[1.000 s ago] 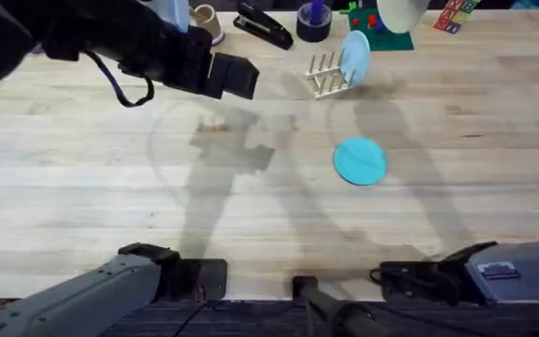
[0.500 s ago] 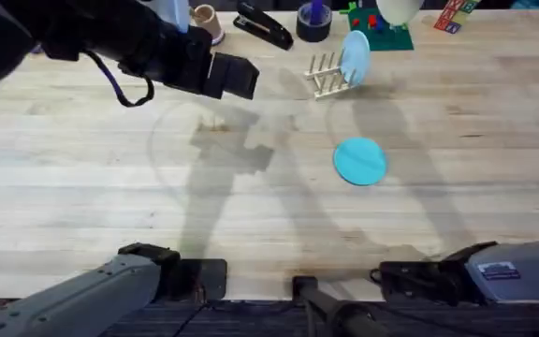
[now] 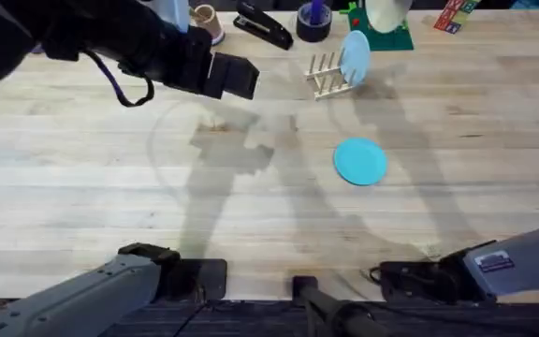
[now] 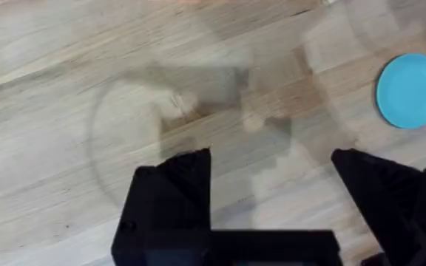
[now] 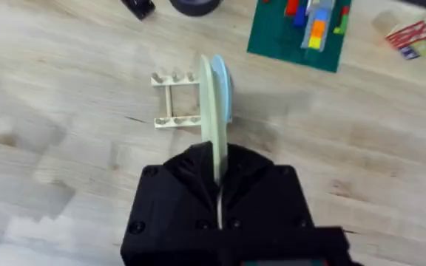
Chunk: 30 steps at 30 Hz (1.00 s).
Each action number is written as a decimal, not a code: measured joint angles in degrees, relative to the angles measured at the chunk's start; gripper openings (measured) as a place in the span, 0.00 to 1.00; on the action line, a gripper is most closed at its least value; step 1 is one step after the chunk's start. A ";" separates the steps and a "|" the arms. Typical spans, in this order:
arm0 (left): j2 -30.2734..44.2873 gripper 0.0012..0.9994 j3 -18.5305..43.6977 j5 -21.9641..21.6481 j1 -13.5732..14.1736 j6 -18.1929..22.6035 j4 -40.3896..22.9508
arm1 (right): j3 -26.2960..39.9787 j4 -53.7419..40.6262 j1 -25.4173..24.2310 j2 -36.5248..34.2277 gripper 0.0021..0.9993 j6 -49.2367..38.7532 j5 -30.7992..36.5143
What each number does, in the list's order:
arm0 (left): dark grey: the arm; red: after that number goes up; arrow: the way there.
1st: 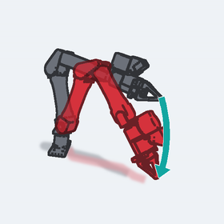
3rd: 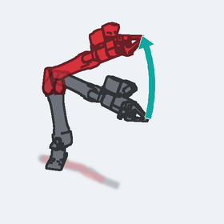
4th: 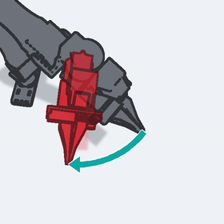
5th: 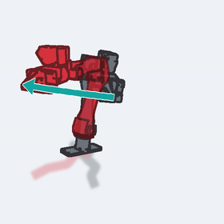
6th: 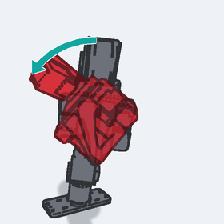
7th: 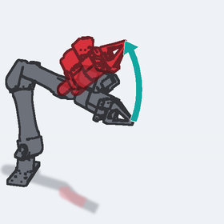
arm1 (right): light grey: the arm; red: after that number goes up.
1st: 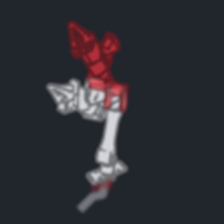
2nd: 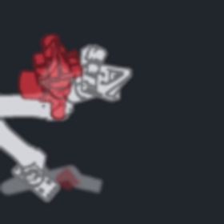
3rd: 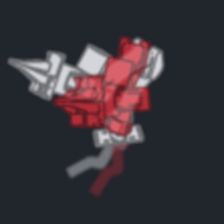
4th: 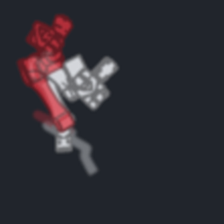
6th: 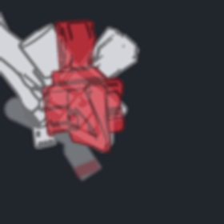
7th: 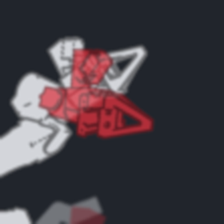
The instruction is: Pick up the plates from the table one by one and place each into a slot on the dish rack.
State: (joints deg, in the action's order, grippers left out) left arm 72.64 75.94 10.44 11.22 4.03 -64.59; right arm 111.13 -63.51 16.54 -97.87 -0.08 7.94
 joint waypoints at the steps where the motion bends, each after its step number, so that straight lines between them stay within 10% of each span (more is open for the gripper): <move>1: 0.00 1.00 0.00 0.00 0.00 0.00 0.01 | 0.00 -0.02 -0.55 -0.68 0.03 0.00 -0.77; 30: 0.00 1.00 0.00 0.00 0.00 0.00 0.01 | -0.04 3.77 -2.81 -16.88 0.03 -3.55 -6.75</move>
State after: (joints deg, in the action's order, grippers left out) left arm 72.64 75.94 10.44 11.22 4.03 -64.58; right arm 111.09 -59.73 13.74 -114.75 -3.63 1.19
